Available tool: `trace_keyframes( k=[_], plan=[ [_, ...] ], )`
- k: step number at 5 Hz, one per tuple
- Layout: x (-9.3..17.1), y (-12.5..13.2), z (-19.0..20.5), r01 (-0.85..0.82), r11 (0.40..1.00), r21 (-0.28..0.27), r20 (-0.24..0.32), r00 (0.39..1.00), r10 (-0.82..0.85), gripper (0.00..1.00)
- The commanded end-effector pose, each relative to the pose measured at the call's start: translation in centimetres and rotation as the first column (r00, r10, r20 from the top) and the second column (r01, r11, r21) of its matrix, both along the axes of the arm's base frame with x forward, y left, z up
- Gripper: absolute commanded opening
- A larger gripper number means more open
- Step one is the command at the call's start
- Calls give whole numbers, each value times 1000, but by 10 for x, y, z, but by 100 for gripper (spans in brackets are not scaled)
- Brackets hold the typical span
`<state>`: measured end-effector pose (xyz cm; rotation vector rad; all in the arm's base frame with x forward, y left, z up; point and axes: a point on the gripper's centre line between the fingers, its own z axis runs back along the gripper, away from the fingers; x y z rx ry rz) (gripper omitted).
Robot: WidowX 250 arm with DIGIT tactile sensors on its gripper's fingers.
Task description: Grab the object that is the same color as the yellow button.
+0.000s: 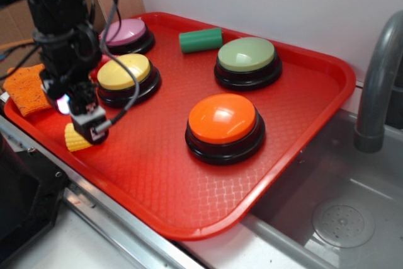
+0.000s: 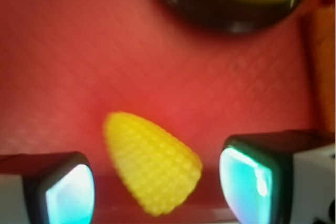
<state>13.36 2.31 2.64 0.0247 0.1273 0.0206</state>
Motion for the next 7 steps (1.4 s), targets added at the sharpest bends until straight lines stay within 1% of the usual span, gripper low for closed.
trace_keyframes(
  k=[1, 2, 3, 4, 5, 6, 7],
  plan=[
    [-2, 9, -24, -30, 999, -26, -40, 999, 29, 0],
    [-2, 8, -20, -47, 998, -41, -19, 999, 47, 0],
    [3, 6, -9, -41, 998, -44, -14, 999, 40, 0],
    [25, -3, 35, 12, 1000, -4, 45, 999, -12, 0],
    [47, -26, 76, 81, 997, 9, 130, 988, -82, 0],
    [73, -46, 117, 156, 987, -23, 197, 969, -149, 0],
    [85, -53, 125, 143, 990, 10, 201, 969, -142, 0]
  ],
)
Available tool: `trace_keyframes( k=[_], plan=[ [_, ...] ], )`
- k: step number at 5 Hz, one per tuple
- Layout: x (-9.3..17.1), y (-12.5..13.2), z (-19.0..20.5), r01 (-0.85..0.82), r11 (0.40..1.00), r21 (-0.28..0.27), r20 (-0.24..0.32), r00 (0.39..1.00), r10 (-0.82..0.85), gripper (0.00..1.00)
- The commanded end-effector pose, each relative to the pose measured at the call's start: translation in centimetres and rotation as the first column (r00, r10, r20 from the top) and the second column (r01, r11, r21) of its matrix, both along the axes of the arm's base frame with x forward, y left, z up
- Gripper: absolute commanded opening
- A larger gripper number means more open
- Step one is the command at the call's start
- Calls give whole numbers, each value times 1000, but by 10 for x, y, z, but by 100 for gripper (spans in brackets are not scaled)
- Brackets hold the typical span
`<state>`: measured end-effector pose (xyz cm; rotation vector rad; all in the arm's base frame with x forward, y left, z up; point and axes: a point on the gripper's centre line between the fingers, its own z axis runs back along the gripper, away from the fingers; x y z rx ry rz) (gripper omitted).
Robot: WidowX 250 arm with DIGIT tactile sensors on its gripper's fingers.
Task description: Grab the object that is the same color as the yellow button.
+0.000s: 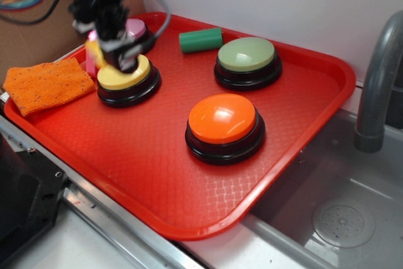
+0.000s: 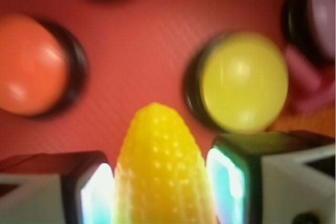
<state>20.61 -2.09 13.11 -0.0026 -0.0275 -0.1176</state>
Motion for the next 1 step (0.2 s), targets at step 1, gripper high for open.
trace_keyframes(
  k=[1],
  plan=[
    [11, 2, 12, 10, 1000, -13, -69, 998, -10, 0]
  ],
)
